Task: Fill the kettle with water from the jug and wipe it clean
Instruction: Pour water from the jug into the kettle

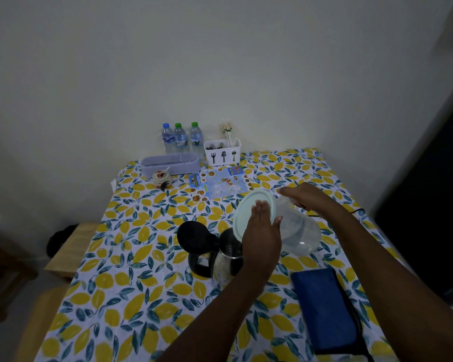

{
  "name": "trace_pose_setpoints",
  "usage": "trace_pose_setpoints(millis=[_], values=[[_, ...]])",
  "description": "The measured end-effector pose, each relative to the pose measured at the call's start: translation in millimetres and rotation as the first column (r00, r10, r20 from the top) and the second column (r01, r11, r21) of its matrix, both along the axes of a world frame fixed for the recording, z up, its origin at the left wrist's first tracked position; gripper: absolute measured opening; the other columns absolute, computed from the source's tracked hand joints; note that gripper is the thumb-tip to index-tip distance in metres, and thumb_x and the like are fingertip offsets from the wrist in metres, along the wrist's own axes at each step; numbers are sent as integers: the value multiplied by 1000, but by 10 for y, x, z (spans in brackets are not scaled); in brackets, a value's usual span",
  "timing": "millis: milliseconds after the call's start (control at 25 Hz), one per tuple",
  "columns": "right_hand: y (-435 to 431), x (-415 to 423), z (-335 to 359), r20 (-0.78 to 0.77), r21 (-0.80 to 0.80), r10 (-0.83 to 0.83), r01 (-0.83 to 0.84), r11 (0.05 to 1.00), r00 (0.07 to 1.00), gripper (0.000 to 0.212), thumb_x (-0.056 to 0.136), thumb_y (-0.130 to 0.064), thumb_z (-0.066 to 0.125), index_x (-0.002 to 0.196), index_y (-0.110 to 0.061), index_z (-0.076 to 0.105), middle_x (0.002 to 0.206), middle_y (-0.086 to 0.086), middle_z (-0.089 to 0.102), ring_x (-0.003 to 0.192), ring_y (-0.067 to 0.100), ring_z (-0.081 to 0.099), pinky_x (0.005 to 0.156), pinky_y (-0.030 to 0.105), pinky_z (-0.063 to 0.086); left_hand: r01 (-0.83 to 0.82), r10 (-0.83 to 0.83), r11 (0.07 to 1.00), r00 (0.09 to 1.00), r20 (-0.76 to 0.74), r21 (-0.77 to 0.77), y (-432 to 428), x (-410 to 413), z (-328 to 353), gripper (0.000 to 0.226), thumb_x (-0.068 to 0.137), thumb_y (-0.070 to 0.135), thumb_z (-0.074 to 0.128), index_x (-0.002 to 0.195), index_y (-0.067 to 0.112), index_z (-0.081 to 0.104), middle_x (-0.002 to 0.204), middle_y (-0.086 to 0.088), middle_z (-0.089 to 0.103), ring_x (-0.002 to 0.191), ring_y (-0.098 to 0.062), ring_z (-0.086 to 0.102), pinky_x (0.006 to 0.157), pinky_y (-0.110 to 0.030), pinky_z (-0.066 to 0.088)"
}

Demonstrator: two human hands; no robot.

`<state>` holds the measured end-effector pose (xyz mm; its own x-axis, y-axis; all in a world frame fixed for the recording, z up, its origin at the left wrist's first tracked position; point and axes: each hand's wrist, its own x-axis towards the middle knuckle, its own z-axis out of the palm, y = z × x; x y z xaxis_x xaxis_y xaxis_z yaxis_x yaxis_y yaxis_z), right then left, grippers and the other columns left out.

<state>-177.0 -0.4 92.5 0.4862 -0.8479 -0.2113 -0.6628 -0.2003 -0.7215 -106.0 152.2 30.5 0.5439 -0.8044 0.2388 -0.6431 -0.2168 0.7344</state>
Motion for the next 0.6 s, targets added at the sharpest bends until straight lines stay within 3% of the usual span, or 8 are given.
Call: trace_pose_setpoints(millis=[600], values=[[-23, -11, -34, 38, 9, -22, 22, 1000, 999, 51, 74, -54, 65, 43, -17, 47, 40, 0, 42, 33, 14, 36, 52, 29, 34, 8, -8, 1000, 999, 38, -7, 5, 11, 14, 58, 100, 37, 42, 149, 12, 25, 159, -7, 26, 147, -19, 23, 117, -35, 28]])
